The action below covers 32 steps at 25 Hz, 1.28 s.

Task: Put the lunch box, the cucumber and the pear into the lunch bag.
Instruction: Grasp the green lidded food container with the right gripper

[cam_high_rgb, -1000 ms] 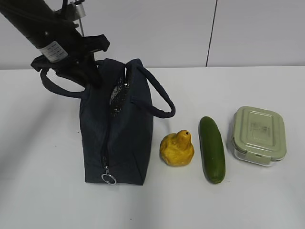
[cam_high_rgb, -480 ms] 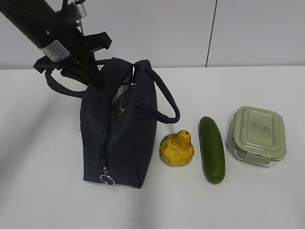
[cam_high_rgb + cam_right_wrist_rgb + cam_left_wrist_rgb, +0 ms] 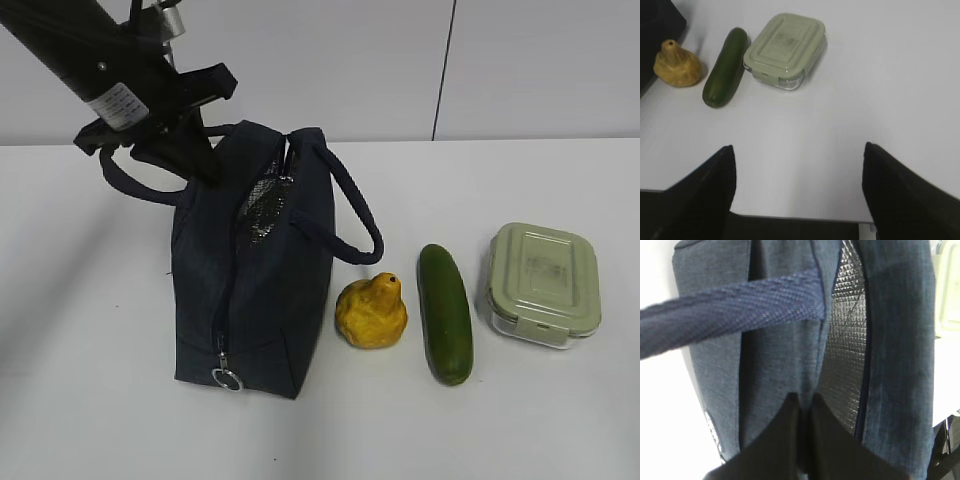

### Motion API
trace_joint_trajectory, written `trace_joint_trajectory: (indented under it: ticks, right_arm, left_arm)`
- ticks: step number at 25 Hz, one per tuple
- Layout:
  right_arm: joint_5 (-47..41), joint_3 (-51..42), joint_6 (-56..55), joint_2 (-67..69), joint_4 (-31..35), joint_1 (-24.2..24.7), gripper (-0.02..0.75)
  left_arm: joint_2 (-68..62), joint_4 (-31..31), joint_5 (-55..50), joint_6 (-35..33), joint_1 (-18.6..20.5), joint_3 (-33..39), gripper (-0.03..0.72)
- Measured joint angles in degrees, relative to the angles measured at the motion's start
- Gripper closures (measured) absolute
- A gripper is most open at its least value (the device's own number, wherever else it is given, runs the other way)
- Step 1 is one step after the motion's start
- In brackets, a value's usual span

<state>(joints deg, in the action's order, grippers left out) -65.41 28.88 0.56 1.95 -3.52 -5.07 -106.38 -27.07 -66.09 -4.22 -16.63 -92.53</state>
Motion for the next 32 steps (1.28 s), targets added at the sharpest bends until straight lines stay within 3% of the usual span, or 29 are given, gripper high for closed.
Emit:
trace_joint_trajectory:
  ticks: [9,23,28,32]
  right_arm:
    - [2.2,0.2,-1.8,24.3,3.5,0.0,0.155]
    - [20.7,1.0,3.7,47.1,13.7,1.1,0.155]
    - [22.9,1.2,11.4,51.8,19.4,7.1,0.155]
    - [23.8,1.4,20.4,56.0,28.8,12.2,0.155]
  left_arm:
    - [0.0,0.3,-0.4,0.0,0.0,0.0,0.680]
    - [0.0,0.4,-0.5,0.0,0.0,0.0,0.680]
    - [0.0,0.4,-0.5,0.0,0.0,0.0,0.680]
    - [0.0,0.4,-0.7,0.0,0.0,0.0,0.680]
